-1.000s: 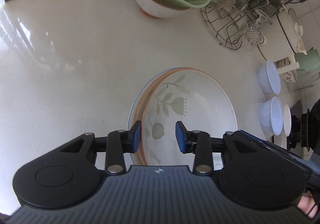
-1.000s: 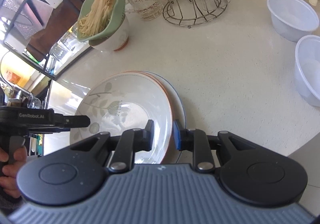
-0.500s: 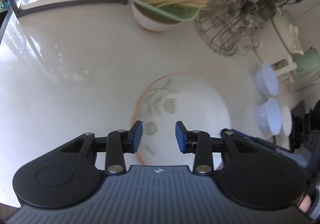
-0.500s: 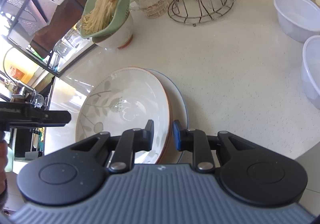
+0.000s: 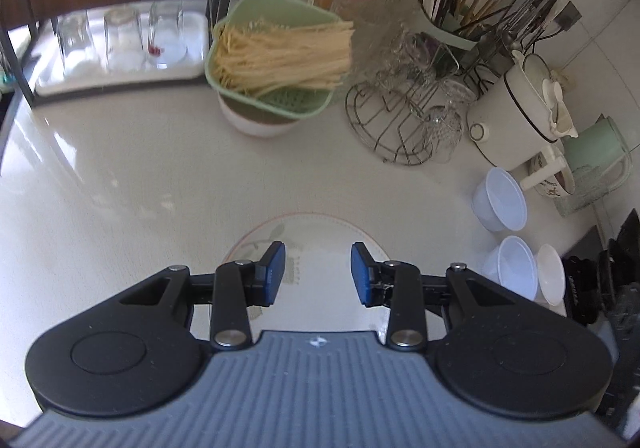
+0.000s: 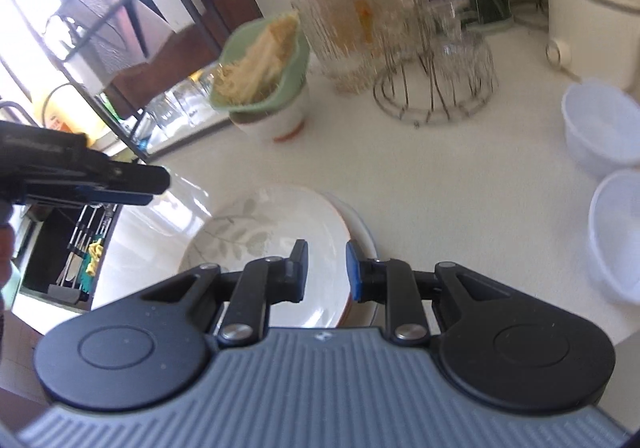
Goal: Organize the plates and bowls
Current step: 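Open both grippers and move them to a white plastic bowl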
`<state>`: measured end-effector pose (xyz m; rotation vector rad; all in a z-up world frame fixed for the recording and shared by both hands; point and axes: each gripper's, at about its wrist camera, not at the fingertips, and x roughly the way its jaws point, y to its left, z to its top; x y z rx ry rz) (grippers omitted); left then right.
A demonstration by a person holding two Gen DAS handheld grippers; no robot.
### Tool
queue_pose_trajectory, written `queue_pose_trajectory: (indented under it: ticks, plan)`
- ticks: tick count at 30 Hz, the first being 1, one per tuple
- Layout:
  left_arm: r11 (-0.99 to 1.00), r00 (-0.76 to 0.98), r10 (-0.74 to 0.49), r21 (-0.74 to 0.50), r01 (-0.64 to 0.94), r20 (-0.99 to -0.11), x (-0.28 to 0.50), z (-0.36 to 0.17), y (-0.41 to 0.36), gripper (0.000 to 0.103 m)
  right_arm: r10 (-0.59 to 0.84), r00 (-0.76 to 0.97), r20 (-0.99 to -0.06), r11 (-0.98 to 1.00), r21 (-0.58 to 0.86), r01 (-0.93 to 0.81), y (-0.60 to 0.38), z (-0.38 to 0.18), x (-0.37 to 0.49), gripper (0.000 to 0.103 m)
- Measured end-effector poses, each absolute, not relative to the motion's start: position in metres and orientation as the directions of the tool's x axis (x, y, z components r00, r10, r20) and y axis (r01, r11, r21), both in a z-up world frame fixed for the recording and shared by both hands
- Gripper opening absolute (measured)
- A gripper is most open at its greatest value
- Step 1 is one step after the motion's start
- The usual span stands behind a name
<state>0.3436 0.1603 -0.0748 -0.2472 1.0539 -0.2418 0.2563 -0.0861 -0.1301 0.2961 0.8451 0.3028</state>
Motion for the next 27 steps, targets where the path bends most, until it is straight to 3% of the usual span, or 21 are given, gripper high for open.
queue_pose_trajectory:
  ticks: [14, 27]
  plan:
    - [0.950, 0.637, -0.293, -0.291, 0.111, -0.713, 0.302, -0.012, 0.112, 0.040, 0.385, 0.724, -0.573, 0.915, 0.336, -0.221, -0.134, -0.061, 0.239, 0.024]
    - [0.940, 0.667, -0.287, -0.336, 0.058, -0.688, 0.279, -0.014, 0.082, 0.040, 0.377, 0.780, -0.500, 0.921, 0.294, -0.256, -0.169, -0.027, 0.211, 0.024]
